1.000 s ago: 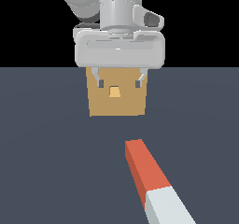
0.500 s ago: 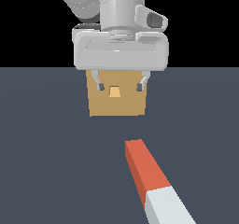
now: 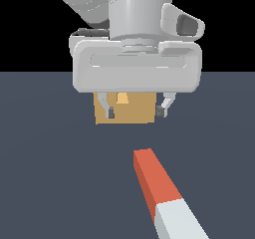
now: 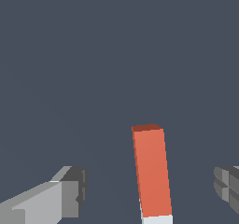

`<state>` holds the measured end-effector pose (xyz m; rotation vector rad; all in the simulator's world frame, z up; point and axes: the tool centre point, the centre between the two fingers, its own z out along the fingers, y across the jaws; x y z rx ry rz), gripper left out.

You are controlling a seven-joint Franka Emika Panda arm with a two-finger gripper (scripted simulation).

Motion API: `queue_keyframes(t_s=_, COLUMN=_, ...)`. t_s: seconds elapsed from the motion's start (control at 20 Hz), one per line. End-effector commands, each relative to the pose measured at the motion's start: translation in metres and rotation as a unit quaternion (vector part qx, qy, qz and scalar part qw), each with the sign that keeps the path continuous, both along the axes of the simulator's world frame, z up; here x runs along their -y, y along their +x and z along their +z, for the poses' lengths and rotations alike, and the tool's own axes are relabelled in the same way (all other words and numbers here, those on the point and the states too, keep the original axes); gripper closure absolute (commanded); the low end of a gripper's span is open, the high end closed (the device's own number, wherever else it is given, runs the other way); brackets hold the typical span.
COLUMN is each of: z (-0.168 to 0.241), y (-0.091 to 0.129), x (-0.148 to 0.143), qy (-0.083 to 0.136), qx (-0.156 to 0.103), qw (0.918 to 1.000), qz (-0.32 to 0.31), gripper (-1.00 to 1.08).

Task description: Insert the peg into the horizontal hole in a box.

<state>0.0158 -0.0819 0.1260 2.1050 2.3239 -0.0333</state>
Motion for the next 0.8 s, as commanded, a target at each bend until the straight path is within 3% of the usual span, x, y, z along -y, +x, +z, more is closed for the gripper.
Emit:
queue_keyframes(t_s=0.0, z=-0.008, y=0.005, x=0.022, qy=0.001, qx=0.001, qw=1.0000, qz=0.008, gripper=-0.92)
queue_keyframes(t_s=0.4, z=-0.035, y=0.025, x=0.091, qy=0.006, qx=0.003, qw=0.9994, qz=0.032, gripper=-0.92)
queue_keyframes(t_s=0.75, z=-0.050, y=0.040, x=0.130, qy=0.009, qx=0.004, qw=0.9989, qz=0.047, gripper=-0.92)
